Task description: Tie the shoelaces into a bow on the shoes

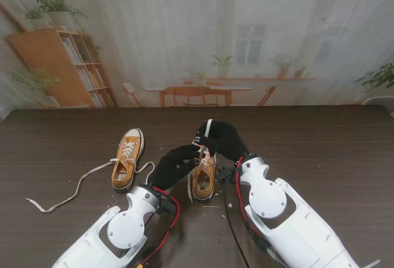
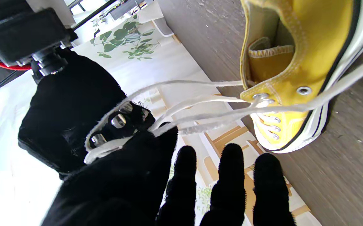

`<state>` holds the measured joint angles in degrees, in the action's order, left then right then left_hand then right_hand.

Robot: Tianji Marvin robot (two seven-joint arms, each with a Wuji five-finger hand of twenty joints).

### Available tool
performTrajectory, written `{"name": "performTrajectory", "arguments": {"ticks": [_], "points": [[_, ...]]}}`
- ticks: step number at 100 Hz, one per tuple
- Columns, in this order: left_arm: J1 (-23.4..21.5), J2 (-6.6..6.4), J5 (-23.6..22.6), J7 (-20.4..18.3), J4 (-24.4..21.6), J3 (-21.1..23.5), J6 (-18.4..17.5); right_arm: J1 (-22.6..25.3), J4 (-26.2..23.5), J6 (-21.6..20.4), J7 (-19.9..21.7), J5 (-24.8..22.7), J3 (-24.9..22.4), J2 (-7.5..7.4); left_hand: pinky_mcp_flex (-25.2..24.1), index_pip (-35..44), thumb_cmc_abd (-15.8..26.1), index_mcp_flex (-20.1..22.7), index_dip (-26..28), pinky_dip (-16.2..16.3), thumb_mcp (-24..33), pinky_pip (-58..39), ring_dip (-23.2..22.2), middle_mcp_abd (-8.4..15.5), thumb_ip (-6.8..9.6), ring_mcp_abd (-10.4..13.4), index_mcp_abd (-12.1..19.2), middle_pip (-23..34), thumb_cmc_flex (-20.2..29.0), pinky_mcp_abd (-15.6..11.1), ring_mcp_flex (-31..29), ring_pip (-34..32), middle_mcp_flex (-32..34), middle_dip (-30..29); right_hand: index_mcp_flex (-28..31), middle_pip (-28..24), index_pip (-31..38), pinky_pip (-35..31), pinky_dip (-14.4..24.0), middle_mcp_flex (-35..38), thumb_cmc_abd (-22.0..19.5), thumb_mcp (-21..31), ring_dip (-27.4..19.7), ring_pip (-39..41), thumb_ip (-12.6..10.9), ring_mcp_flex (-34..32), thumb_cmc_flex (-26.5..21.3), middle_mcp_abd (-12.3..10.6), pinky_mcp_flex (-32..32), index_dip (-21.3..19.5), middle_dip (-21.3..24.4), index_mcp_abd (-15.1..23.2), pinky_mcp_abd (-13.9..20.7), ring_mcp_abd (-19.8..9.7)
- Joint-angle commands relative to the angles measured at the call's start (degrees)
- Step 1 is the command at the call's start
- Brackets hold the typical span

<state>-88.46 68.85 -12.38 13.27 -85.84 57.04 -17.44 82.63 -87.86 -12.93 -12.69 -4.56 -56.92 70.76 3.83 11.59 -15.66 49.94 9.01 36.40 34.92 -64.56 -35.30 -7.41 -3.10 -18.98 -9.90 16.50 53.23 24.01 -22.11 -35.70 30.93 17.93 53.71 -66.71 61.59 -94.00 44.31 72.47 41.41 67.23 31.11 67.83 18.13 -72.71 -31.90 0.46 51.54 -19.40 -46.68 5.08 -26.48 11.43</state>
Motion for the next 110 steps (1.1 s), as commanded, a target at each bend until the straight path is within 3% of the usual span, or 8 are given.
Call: {"name": "performTrajectory", "arguments": {"ticks": [1, 12, 20, 52, 67, 82, 90, 110], "points": [[-0.19, 0.51, -0.11, 0.45, -0.24, 0.12, 0.32, 0.06, -0.14, 0.17, 0.85, 0.07, 0.0, -0.23, 0.88, 1.31, -3.32, 3.01, 0.06, 1.38, 5.26, -0.4, -0.86, 0.67, 1.06, -0.31, -2.06, 0.82, -1.15, 1.51, -1.88, -0.41, 2.0, 1.45, -0.28, -0.73, 1.34, -1.66, 0.61, -0.26, -0.8, 0.12, -0.17, 0.56, -1.34, -1.58, -2.47, -1.67, -0.07, -1.46, 0.31, 3.29, 1.29, 0.03], [-0.08, 0.66, -0.8, 1.39, -0.09, 0.19, 0.6, 0.02, -0.05, 0.21, 0.92, 0.12, 0.12, -0.23, 2.03, 2.81, -6.2, 4.2, -0.19, 1.18, 13.92, -1.62, -0.74, 0.41, 2.08, -0.19, -1.48, 1.27, -3.08, 1.78, -2.94, -1.31, 3.73, 1.67, -0.27, -0.73, 1.33, -1.66, 0.62, -0.2, -0.78, 0.12, -0.17, 0.57, -1.35, -1.55, -2.48, -1.64, -0.07, -1.45, 0.3, 3.31, 1.3, 0.05], [-0.01, 0.78, -0.24, 1.47, -0.02, 0.17, 0.3, 0.0, 0.01, 0.25, 1.01, 0.22, 0.18, -0.22, 2.38, 3.27, -6.82, 4.79, -0.03, 1.07, 15.32, -1.93, -0.8, 0.16, 2.06, -0.53, -1.34, 1.66, -3.27, 2.18, -3.45, -1.72, 4.49, 1.89, -0.27, -0.71, 1.32, -1.67, 0.65, -0.23, -0.74, 0.11, -0.16, 0.59, -1.35, -1.52, -2.5, -1.56, -0.26, -1.42, 0.3, 3.15, 1.33, 0.1], [1.33, 1.51, -7.77, 7.91, 1.27, -1.11, 1.98, -0.24, 0.23, -0.01, 0.77, 0.26, 0.41, -0.12, 9.67, 15.58, -12.53, 5.72, -2.12, 4.09, 1.76, -9.11, -0.3, 3.56, -0.67, 3.16, 6.67, 6.88, 5.12, -0.64, -10.81, -9.03, 11.03, 4.73, -0.16, -0.71, 1.42, -1.76, 0.75, -0.22, -0.72, 0.14, -0.13, 0.65, -1.36, -1.49, -2.48, -1.61, -0.3, -1.48, 0.27, 3.27, 1.41, 0.03], [2.15, 2.02, -10.01, 10.81, 2.03, -2.15, 3.09, -0.3, 0.34, -0.27, 0.73, 0.28, 0.5, -0.09, 14.01, 25.06, -15.63, 7.83, -4.48, 4.8, -3.63, -11.12, 0.12, 4.2, -2.59, 4.12, 10.76, 6.57, 3.73, -0.48, -15.53, -12.29, 18.6, 11.2, -0.13, -0.7, 1.46, -1.76, 0.76, -0.16, -0.66, 0.19, -0.13, 0.66, -1.35, -1.48, -2.43, -1.57, -0.3, -1.52, 0.27, 3.28, 1.42, 0.03], [2.78, 2.73, -11.23, 13.83, 2.77, -3.06, 4.43, -0.26, 0.31, -0.46, 0.71, 0.29, 0.42, -0.1, 18.03, 34.63, -23.75, 9.43, -3.07, 5.35, -2.8, -13.4, 0.06, 2.98, -4.25, 4.76, 15.04, 12.24, -1.65, 0.21, -19.69, -16.69, 24.71, 16.23, -0.05, -0.68, 1.47, -1.75, 0.77, -0.13, -0.59, 0.25, -0.14, 0.66, -1.35, -1.48, -2.39, -1.63, -0.3, -1.54, 0.28, 3.35, 1.42, 0.01], [2.89, 2.8, -11.57, 14.2, 2.73, -3.3, 4.82, -0.23, 0.28, -0.63, 0.71, 0.25, 0.33, -0.13, 17.85, 39.89, -25.79, 6.33, 1.14, 5.44, -2.87, -13.45, 0.0, 1.01, -5.04, 4.48, 16.54, 17.65, -2.7, 0.73, -19.28, -17.69, 23.36, 19.92, -0.05, -0.66, 1.46, -1.75, 0.78, -0.14, -0.57, 0.28, -0.14, 0.65, -1.35, -1.48, -2.41, -1.6, -0.3, -1.54, 0.28, 3.35, 1.42, 0.01], [2.71, 2.66, -12.81, 14.5, 1.94, -3.46, 6.49, 0.04, 0.19, -0.92, 0.62, 0.18, 0.05, -0.17, 15.45, 51.91, -27.86, -5.34, 12.88, 5.79, -4.59, -12.96, -0.2, -0.83, -5.93, 4.03, 18.5, 21.93, -6.2, 0.25, -15.76, -17.44, 16.21, 18.62, -0.08, -0.64, 1.42, -1.75, 0.79, -0.11, -0.55, 0.28, -0.15, 0.63, -1.33, -1.48, -2.37, -1.56, -0.3, -1.57, 0.28, 3.49, 1.42, -0.11]]}}
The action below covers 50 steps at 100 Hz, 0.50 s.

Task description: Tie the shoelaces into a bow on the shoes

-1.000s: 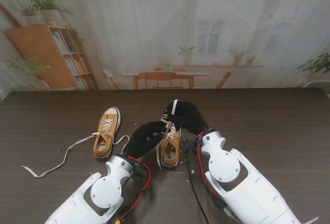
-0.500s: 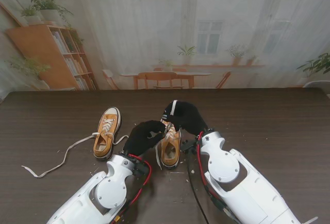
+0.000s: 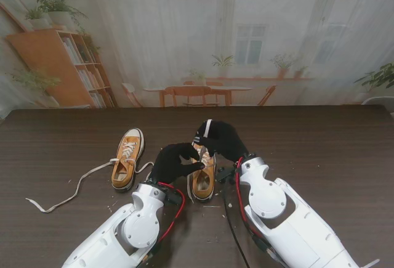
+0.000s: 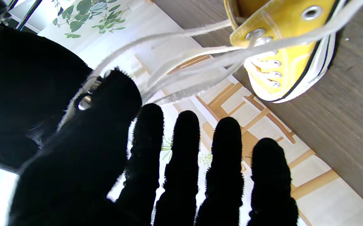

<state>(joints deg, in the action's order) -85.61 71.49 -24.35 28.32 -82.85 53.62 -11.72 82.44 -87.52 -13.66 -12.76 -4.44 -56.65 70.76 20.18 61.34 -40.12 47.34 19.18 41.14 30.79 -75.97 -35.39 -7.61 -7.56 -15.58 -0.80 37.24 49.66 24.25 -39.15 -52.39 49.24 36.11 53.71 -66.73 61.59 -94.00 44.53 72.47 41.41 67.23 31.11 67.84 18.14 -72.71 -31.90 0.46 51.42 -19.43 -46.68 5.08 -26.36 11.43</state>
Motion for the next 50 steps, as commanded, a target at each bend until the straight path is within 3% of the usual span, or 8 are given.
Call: {"name": "performTrajectory", "arguments": {"ticks": [1, 12, 20, 29, 31, 36, 43, 50], "points": [[-0.16, 0.01, -1.0, -0.49, -1.09, -0.04, 0.92, 0.24, -0.15, -0.2, 0.69, 0.05, -0.23, -0.17, -1.17, 3.27, -3.66, -3.99, 4.55, 1.08, 0.56, -1.45, -0.19, -0.76, -1.74, 0.54, 9.28, 1.35, -3.44, -0.12, 1.73, -0.66, -2.91, 0.63, -0.06, -0.64, 1.44, -1.75, 0.58, -0.09, -0.54, 0.29, -0.15, 0.62, -1.34, -1.48, -2.37, -1.56, -0.17, -1.55, 0.28, 3.46, 1.29, -0.12], [-0.17, 0.07, -2.35, 0.6, -1.42, -0.28, 2.81, 0.46, -0.24, -0.31, 0.57, 0.09, -0.36, -0.16, -1.4, 11.59, -4.2, -8.26, 18.01, 1.22, 6.27, -1.22, -0.67, -0.97, -2.12, 0.23, 9.68, 3.93, -7.27, 0.35, 2.65, -1.36, -5.04, 2.74, -0.02, -0.63, 1.45, -1.74, 0.58, -0.03, -0.54, 0.29, -0.17, 0.58, -1.34, -1.48, -2.38, -1.57, -0.17, -1.58, 0.28, 3.42, 1.29, -0.1], [-0.13, 0.05, -2.66, 0.61, -1.7, -0.47, 3.71, 0.58, -0.29, -0.41, 0.61, 0.05, -0.43, -0.2, -1.57, 11.32, -3.17, -9.31, 19.04, 1.21, 6.28, -1.09, -0.65, -1.34, -2.05, -0.06, 8.84, 3.62, -8.45, 0.53, 3.3, -1.27, -5.97, 2.68, 0.0, -0.61, 1.45, -1.74, 0.59, -0.08, -0.58, 0.29, -0.18, 0.57, -1.34, -1.48, -2.41, -1.6, -0.17, -1.58, 0.29, 3.27, 1.29, -0.07], [-0.27, -0.22, -3.6, 0.45, -1.95, -0.41, 3.56, 0.72, -0.35, -0.45, 0.67, 0.06, -0.57, -0.24, -2.56, 0.08, -1.25, -10.05, 13.53, 1.01, 5.61, -0.42, -0.61, -1.96, -0.35, -0.08, 4.25, 1.48, -10.48, 0.25, 4.75, -0.62, -8.19, 1.69, -0.04, -0.61, 1.42, -1.74, 0.59, -0.11, -0.52, 0.29, -0.18, 0.56, -1.34, -1.48, -2.41, -1.6, -0.17, -1.6, 0.27, 3.33, 1.29, -0.08], [-0.41, -0.31, -3.71, 0.33, -2.1, -0.3, 3.4, 0.75, -0.37, -0.44, 0.67, 0.07, -0.6, -0.24, -3.13, -6.14, -0.49, -9.97, 11.99, 0.87, 6.86, -0.06, -0.64, -2.16, 1.1, -0.12, 2.13, 0.48, -12.05, 0.18, 5.37, -0.17, -8.92, 1.1, -0.02, -0.62, 1.43, -1.74, 0.59, -0.1, -0.52, 0.28, -0.18, 0.57, -1.34, -1.49, -2.4, -1.62, -0.17, -1.6, 0.27, 3.38, 1.29, -0.07], [-0.99, -0.68, -3.97, -0.48, -2.79, 0.21, 3.06, 0.81, -0.4, -0.4, 0.69, 0.07, -0.69, -0.26, -4.59, -16.29, 0.27, -10.2, 7.65, 0.48, 5.79, 0.86, -0.56, -2.91, 1.43, -0.11, -0.67, -1.82, -12.82, -0.23, 6.91, 1.05, -10.81, -0.15, 0.0, -0.62, 1.42, -1.74, 0.59, -0.1, -0.49, 0.31, -0.19, 0.57, -1.36, -1.49, -2.45, -1.58, -0.17, -1.6, 0.27, 3.31, 1.29, -0.05], [-2.6, -1.8, -3.92, -4.39, -5.09, 1.7, 3.06, 0.86, -0.47, -0.33, 0.83, 0.06, -0.79, -0.32, -9.22, -34.12, 3.07, -12.11, -1.14, -1.05, 0.44, 3.39, -0.23, -2.31, 2.23, 0.61, -4.1, -7.54, -13.67, -2.47, 11.42, 5.85, -15.75, -3.31, 0.02, -0.6, 1.4, -1.74, 0.6, -0.1, -0.54, 0.29, -0.19, 0.57, -1.35, -1.49, -2.41, -1.65, -0.17, -1.59, 0.27, 3.41, 1.29, -0.05], [-3.95, -2.78, -3.91, -7.56, -6.61, 3.43, 1.89, 0.86, -0.48, -0.26, 0.89, -0.04, -0.89, -0.35, -12.6, -42.38, 6.11, -14.02, -5.36, -3.08, -4.52, 6.44, 0.02, -2.2, 3.06, 0.63, -5.52, -11.74, -13.47, -3.37, 15.0, 10.08, -19.57, -5.85, 0.03, -0.59, 1.4, -1.74, 0.6, -0.09, -0.53, 0.28, -0.19, 0.57, -1.34, -1.49, -2.42, -1.7, -0.17, -1.6, 0.27, 3.39, 1.29, -0.05]]}}
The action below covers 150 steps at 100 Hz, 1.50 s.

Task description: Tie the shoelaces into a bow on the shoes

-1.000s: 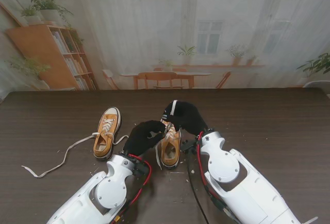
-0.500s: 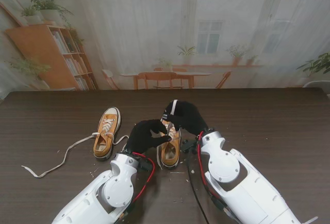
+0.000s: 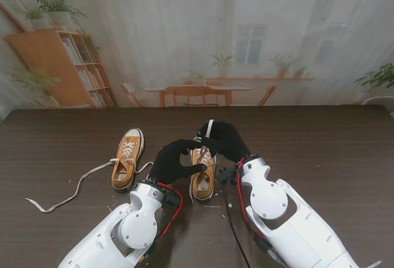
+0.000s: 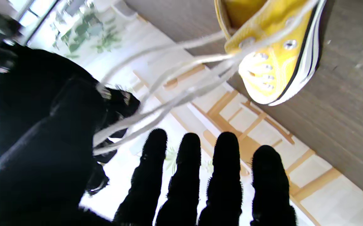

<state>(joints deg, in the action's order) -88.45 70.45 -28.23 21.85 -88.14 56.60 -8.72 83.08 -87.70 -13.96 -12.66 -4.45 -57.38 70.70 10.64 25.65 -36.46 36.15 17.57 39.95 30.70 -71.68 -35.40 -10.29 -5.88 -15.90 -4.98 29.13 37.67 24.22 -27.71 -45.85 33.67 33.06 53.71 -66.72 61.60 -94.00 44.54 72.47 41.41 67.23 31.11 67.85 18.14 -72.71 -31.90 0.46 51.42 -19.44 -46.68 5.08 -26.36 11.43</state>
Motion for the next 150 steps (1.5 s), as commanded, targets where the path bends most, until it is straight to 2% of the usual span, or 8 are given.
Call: {"name": "performTrajectory", "arguments": {"ticks": [1, 17, 28, 36, 59, 78, 122, 150], "points": [[-1.34, -1.91, -0.03, -1.69, -1.59, 0.74, -1.29, 0.23, -0.31, 0.06, 0.79, -0.04, -0.18, -0.29, -3.06, -6.69, 2.45, -2.84, -3.75, -1.89, -4.43, 2.15, 0.02, 0.48, 1.38, 0.95, -1.34, -3.63, -1.47, -3.34, 3.56, 3.54, -4.01, -2.8, 0.03, -0.59, 1.39, -1.74, 0.59, -0.1, -0.53, 0.3, -0.19, 0.56, -1.36, -1.49, -2.45, -1.66, -0.17, -1.59, 0.27, 3.39, 1.29, -0.05], [-3.86, -3.27, 0.56, -6.12, -3.8, 5.14, -4.2, 0.22, -0.44, 0.06, 0.81, -0.04, -0.3, -0.31, -7.41, -13.3, 14.24, -5.61, -5.85, -4.29, -21.73, 7.65, 0.02, 0.24, 4.49, 0.95, -1.64, -10.08, 0.92, -4.31, 8.09, 10.41, -8.84, -7.03, 0.02, -0.6, 1.38, -1.73, 0.59, -0.11, -0.52, 0.28, -0.19, 0.56, -1.35, -1.49, -2.45, -1.54, -0.17, -1.61, 0.26, 3.35, 1.29, -0.05], [-4.44, -2.38, 4.65, -4.46, -3.8, 7.18, -6.12, 0.16, -0.53, -0.06, 0.91, -0.06, -0.31, -0.34, -7.74, -11.59, 24.65, -4.23, -3.99, -3.13, -25.58, 8.75, -0.53, -1.26, 6.22, -0.25, 0.26, -10.84, 2.08, -2.71, 7.98, 10.72, -7.43, -6.84, 0.02, -0.61, 1.37, -1.73, 0.6, -0.13, -0.52, 0.29, -0.2, 0.56, -1.34, -1.49, -2.4, -1.6, -0.17, -1.64, 0.24, 3.43, 1.29, -0.05], [-4.06, -1.23, 7.67, -1.69, -3.87, 8.01, -5.55, 0.1, -0.51, -0.22, 1.05, -0.1, -0.29, -0.39, -6.97, -7.02, 26.78, -0.62, -1.45, -1.96, -24.22, 7.65, -1.32, -2.14, 6.62, -1.34, 3.35, -9.55, 6.21, -1.14, 6.29, 9.52, -4.52, -5.84, 0.0, -0.6, 1.36, -1.73, 0.6, -0.2, -0.56, 0.3, -0.2, 0.55, -1.35, -1.44, -2.42, -1.66, -0.18, -1.66, 0.23, 3.49, 1.3, -0.06], [3.33, -0.34, 7.06, -0.15, 1.34, 6.13, -0.37, -0.21, -0.34, -0.56, 1.21, -0.08, 0.08, -0.37, -0.48, 13.74, 13.01, 3.2, 4.92, -0.52, -12.23, 0.25, -1.11, -0.69, 3.46, -1.33, 6.64, -1.66, 11.45, 0.93, -0.77, 2.96, 2.81, -2.07, -0.05, -0.63, 1.35, -1.7, 0.6, -0.24, -0.6, 0.18, -0.21, 0.5, -1.35, -1.3, -2.45, -1.52, -0.21, -1.72, 0.18, 3.47, 1.31, 0.0], [8.47, 0.01, 5.56, -0.25, 7.64, 1.61, -0.78, -0.28, -0.5, -0.82, 0.82, -0.29, 0.62, -0.27, 3.33, 21.38, 3.19, 2.83, 7.13, 0.62, -2.89, -1.27, -0.18, 0.34, 0.05, -0.73, 6.36, 1.03, 5.57, 1.4, -3.68, 0.79, 4.83, -1.21, -0.05, -0.65, 1.32, -1.67, 0.59, -0.26, -0.65, 0.12, -0.18, 0.53, -1.36, -1.27, -2.5, -1.48, -0.25, -1.72, 0.15, 3.46, 1.33, 0.05], [15.41, 3.14, 5.71, 5.53, 18.23, -6.86, -2.12, -0.25, -0.59, -1.13, 1.57, -0.6, 1.07, -0.5, 8.2, 32.42, 0.98, 3.75, 9.3, 2.72, -3.84, -5.23, -0.11, 0.7, -2.32, -0.78, 8.99, 7.24, 5.45, 2.01, -7.89, -3.97, 8.7, 1.85, 0.02, -0.72, 1.24, -1.61, 0.72, -0.2, -0.61, 0.09, -0.07, 0.77, -1.4, -1.18, -2.58, -1.29, -0.7, -1.66, 0.08, 3.48, 1.23, 0.21], [11.01, 1.12, 5.87, 1.13, 13.57, -4.05, -3.1, 0.22, -0.75, -1.15, 2.03, -0.86, 0.36, -0.76, 4.52, 26.59, 5.5, 2.51, 2.81, 1.73, -0.81, -3.11, 0.58, 1.77, -0.72, 0.49, 8.27, 3.91, 9.55, -0.43, -4.77, -1.92, 5.65, 0.22, 0.03, -0.72, 1.22, -1.59, 0.79, -0.18, -0.67, 0.02, -0.09, 0.79, -1.41, -1.18, -2.57, -1.26, -0.71, -1.68, 0.07, 3.52, 1.12, 0.21]]}}
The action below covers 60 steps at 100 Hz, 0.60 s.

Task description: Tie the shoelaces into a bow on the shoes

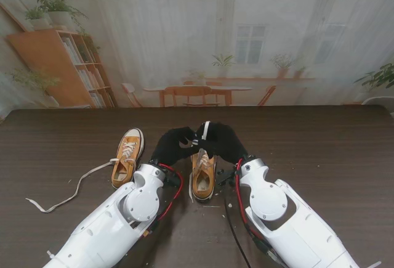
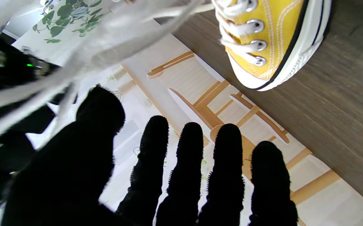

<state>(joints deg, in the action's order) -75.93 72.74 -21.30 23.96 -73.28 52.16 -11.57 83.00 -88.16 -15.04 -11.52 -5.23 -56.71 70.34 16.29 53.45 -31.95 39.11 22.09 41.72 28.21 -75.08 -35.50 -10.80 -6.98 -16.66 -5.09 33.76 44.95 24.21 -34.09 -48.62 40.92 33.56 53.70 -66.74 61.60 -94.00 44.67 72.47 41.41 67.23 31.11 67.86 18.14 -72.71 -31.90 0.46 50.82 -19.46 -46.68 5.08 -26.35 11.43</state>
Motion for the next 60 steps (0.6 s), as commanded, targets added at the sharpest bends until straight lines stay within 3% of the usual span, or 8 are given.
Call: {"name": "performTrajectory", "arguments": {"ticks": [1, 12, 26, 60], "points": [[-1.73, -1.28, -1.19, -1.14, -1.52, 0.57, -0.25, 0.3, -0.29, -0.06, 0.91, -0.08, -0.34, -0.41, -1.19, -1.33, 0.98, -0.45, -1.8, -0.06, 1.95, 0.33, 0.7, 2.32, 0.46, 1.28, 8.38, -0.8, 2.55, -0.46, 1.71, 0.93, -1.67, -0.32, 0.03, -0.71, 1.22, -1.59, 0.66, -0.18, -0.67, 0.03, -0.09, 0.78, -1.41, -1.18, -2.59, -1.24, -0.11, -1.66, 0.06, 3.52, 1.11, 0.21], [-3.6, -2.38, -3.63, -2.07, -3.29, 2.12, -0.9, 0.37, -0.35, 0.05, 1.06, -0.12, -0.46, -0.47, -2.45, -5.2, -0.11, -0.38, -3.35, -1.0, 6.55, 1.7, 0.81, 2.86, 0.12, 1.98, 8.07, -2.11, 5.24, -1.31, 2.74, 2.45, -2.77, -1.26, 0.03, -0.72, 1.21, -1.58, 0.68, -0.21, -0.67, 0.02, -0.09, 0.78, -1.42, -1.18, -2.6, -1.36, -0.11, -1.66, 0.05, 3.53, 1.11, 0.21], [-4.75, -3.4, -5.17, -4.05, -4.53, 3.16, -1.91, 0.25, -0.23, 0.2, 1.11, -0.15, -0.33, -0.46, -3.88, -13.11, -0.92, 0.43, -3.3, -2.23, 13.05, 3.08, 0.7, 3.03, -0.99, 2.34, 5.97, -3.6, 1.94, -1.98, 4.01, 4.11, -4.27, -2.41, 0.02, -0.72, 1.2, -1.57, 0.71, -0.26, -0.71, -0.02, -0.1, 0.78, -1.42, -1.18, -2.63, -1.26, -0.11, -1.67, 0.04, 3.49, 1.11, 0.21], [-2.5, -2.41, -3.68, -2.87, -2.0, 0.63, -3.48, 0.25, -0.2, 0.35, 0.85, -0.48, -0.15, -0.41, -3.01, -14.81, -2.09, 1.59, -2.34, -1.91, 13.36, 2.12, 0.24, 2.8, -1.65, 2.18, 5.41, -2.83, -3.64, -1.54, 2.95, 3.38, -3.07, -2.04, 0.03, -0.74, 1.18, -1.55, 0.75, -0.21, -0.65, -0.02, -0.11, 0.79, -1.43, -1.18, -2.66, -1.18, -0.1, -1.65, 0.02, 3.48, 1.11, 0.21]]}}
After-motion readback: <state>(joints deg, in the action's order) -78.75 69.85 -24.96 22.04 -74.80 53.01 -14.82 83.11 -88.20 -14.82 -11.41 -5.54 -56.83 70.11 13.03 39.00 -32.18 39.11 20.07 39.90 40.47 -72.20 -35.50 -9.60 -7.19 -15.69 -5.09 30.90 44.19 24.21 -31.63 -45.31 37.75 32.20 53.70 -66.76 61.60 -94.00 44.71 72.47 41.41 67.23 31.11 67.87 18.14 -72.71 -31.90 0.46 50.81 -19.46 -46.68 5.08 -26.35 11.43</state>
